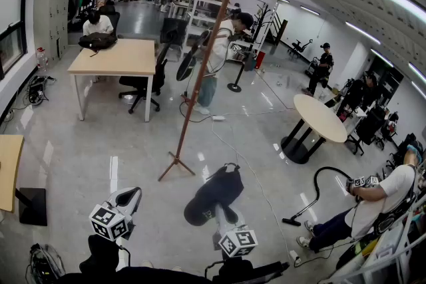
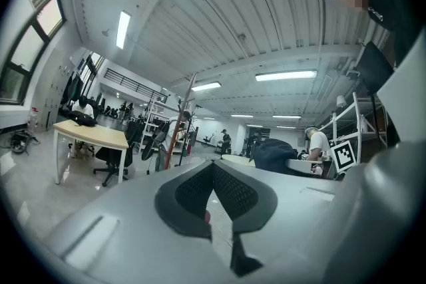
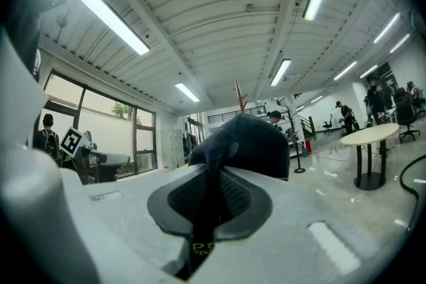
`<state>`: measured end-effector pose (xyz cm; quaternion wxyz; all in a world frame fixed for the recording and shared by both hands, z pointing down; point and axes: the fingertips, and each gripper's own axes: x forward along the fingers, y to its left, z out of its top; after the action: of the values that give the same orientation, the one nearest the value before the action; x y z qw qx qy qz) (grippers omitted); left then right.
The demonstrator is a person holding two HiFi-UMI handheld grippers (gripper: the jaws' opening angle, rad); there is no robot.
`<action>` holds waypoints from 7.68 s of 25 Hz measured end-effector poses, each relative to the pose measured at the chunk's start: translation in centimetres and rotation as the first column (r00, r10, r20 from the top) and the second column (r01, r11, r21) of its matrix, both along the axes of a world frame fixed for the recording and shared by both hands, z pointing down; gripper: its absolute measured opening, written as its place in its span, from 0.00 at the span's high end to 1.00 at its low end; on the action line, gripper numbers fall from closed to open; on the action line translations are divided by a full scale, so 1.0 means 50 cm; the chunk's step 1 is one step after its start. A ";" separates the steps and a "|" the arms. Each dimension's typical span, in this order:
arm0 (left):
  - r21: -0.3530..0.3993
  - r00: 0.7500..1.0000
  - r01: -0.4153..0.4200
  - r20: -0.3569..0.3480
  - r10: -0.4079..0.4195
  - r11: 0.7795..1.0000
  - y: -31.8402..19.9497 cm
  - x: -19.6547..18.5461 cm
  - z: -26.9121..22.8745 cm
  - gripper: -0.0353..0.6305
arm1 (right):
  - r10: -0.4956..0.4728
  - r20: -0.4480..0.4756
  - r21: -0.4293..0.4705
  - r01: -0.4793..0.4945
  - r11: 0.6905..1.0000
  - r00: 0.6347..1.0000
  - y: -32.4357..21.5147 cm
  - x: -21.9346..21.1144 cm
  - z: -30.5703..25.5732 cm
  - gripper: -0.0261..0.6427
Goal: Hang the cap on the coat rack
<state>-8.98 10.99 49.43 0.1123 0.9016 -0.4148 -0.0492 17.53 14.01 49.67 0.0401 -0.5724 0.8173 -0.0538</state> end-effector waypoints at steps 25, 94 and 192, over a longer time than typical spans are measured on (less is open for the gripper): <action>-0.016 1.000 0.019 -0.015 -0.020 1.000 0.006 -0.091 0.024 0.94 | -0.039 0.015 -0.020 0.039 0.999 0.999 -0.005 -0.095 0.011 0.94; -0.043 1.000 -0.003 0.030 0.004 0.999 -0.458 0.041 0.028 0.94 | -0.083 0.060 -0.025 0.085 0.996 0.995 -0.475 -0.012 0.024 0.94; -0.273 0.998 0.034 0.058 -0.019 0.961 -1.040 -0.086 0.194 0.94 | -0.064 0.090 -0.311 0.089 0.946 0.994 -1.096 -0.124 0.280 0.94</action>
<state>-13.26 -41.03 59.15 0.2237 0.8728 -0.4326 0.0319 11.34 -40.78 63.68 -0.0213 -0.5366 0.8177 -0.2074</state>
